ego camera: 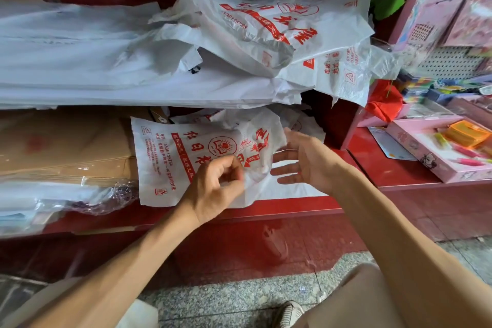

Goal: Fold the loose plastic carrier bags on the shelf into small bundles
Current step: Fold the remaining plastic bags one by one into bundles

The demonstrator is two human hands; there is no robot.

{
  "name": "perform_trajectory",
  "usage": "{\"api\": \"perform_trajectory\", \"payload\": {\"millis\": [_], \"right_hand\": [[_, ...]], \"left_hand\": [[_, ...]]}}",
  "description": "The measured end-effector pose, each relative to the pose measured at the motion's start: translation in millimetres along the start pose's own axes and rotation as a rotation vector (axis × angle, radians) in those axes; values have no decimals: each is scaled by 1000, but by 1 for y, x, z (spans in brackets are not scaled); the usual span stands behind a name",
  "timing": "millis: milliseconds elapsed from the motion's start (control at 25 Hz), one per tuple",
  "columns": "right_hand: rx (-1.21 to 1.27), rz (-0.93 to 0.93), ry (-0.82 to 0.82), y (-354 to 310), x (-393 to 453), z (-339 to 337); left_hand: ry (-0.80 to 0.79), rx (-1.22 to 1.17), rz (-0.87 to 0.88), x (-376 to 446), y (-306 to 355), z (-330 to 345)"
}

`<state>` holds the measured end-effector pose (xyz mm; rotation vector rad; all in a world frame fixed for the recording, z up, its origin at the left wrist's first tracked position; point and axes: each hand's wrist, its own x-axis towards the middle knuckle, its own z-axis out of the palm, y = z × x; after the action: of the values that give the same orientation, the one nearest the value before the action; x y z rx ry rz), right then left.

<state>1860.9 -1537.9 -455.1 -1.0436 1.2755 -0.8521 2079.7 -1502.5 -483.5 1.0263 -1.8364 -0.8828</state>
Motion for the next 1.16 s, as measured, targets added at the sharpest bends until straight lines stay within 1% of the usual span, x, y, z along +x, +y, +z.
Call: {"api": "perform_trajectory", "payload": {"millis": [40, 120, 160, 200, 240, 280, 320, 360, 400, 480, 520, 560, 600, 640, 720, 800, 880, 920, 960, 1040, 1080, 1160], "right_hand": [[1, 40, -21, -1, 0, 0], [-12, 74, -13, -2, 0, -5], [-74, 85, 3, -1, -2, -6], [-171, 94, 28, 1, -4, -6], [-316, 99, 80, 3, -4, -6], [-476, 97, 149, 5, -3, -6], [-585, 78, 210, 9, -1, -8], [-586, 36, 270, 12, 3, -12], [-472, -12, 289, 12, 4, -13], [-108, -114, 246, 6, 2, -14], [44, -153, 202, 1, -1, -13], [157, -164, 146, -4, -4, -10], [248, -174, 66, -10, -10, -8], [347, -168, -20, -13, -15, -7], [474, -173, -115, -21, -22, -9], [434, -196, -86, -23, -20, -18], [256, -172, -1, -19, -16, -29], [145, -136, 55, -16, -14, -33], [28, -100, 117, -9, -11, -39], [-51, 19, 127, 8, -9, -45], [-55, 72, 136, 15, -10, -46], [-109, 88, 212, 23, -6, -52]], "left_hand": [[-50, 30, 24, 0, 0, 1], [-266, 225, 186, -5, 2, 6], [-380, 335, 276, -9, 5, 12], [-466, 401, 347, -12, 7, 18], [-521, 411, 380, -15, 9, 24], [-538, 368, 373, -16, 10, 28], [-492, 301, 332, -17, 10, 29], [-377, 225, 265, -14, 8, 29], [-217, 179, 178, -9, 5, 26], [114, 210, -57, 1, -5, 18], [206, 219, -198, 5, -7, 14], [235, 157, -353, 7, -9, 11], [213, 14, -482, 8, -9, 10], [168, -160, -559, 9, -7, 13], [72, -411, -570, 8, -2, 18], [47, -686, -619, 8, 0, 22], [50, -932, -696, 13, 0, 19], [47, -982, -719, 15, -1, 16], [59, -967, -731, 17, -5, 14], [130, -899, -721, 19, -11, 11], [169, -900, -697, 21, -12, 11], [219, -954, -557, 25, -13, 8]]}}
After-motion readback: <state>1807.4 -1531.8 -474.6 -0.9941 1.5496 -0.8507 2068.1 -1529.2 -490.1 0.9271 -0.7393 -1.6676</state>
